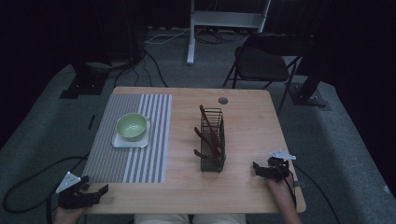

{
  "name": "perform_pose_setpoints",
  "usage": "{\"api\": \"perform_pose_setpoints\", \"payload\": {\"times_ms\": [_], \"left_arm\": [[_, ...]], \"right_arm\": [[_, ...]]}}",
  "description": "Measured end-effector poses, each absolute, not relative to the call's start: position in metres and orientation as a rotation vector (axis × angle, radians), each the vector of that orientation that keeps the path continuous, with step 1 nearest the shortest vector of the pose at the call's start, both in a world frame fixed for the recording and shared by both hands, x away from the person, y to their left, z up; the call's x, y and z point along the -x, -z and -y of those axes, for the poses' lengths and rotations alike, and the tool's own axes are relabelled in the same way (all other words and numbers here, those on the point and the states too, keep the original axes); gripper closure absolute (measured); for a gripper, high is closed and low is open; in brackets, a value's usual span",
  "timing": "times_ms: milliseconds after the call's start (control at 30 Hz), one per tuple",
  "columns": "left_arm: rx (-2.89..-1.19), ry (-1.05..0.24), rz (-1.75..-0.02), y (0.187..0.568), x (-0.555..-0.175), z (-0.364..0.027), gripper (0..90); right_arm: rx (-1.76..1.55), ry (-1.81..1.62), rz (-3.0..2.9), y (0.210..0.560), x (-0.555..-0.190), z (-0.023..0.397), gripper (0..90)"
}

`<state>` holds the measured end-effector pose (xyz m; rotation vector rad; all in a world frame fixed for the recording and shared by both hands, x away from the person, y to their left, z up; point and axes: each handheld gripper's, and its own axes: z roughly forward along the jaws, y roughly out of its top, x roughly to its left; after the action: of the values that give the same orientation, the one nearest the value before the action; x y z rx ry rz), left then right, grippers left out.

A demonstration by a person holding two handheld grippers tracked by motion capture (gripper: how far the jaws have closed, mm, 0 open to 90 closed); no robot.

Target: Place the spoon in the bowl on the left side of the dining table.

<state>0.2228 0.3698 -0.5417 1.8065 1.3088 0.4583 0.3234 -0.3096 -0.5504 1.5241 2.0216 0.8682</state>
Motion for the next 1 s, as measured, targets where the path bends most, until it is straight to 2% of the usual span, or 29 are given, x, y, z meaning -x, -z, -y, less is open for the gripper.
{"api": "perform_pose_setpoints", "payload": {"times_ms": [367, 1000], "left_arm": [[-1.773, -0.404, -1.281, 0.534, -0.229, -0.369, 0.4], [-1.743, -0.395, -1.180, 0.512, -0.239, -0.350, 0.5]], "right_arm": [[-1.524, -0.868, -2.022, 0.550, -0.323, 0.310, 10.8], [-1.525, -0.867, -2.020, 0.550, -0.323, 0.309, 10.8]]}}
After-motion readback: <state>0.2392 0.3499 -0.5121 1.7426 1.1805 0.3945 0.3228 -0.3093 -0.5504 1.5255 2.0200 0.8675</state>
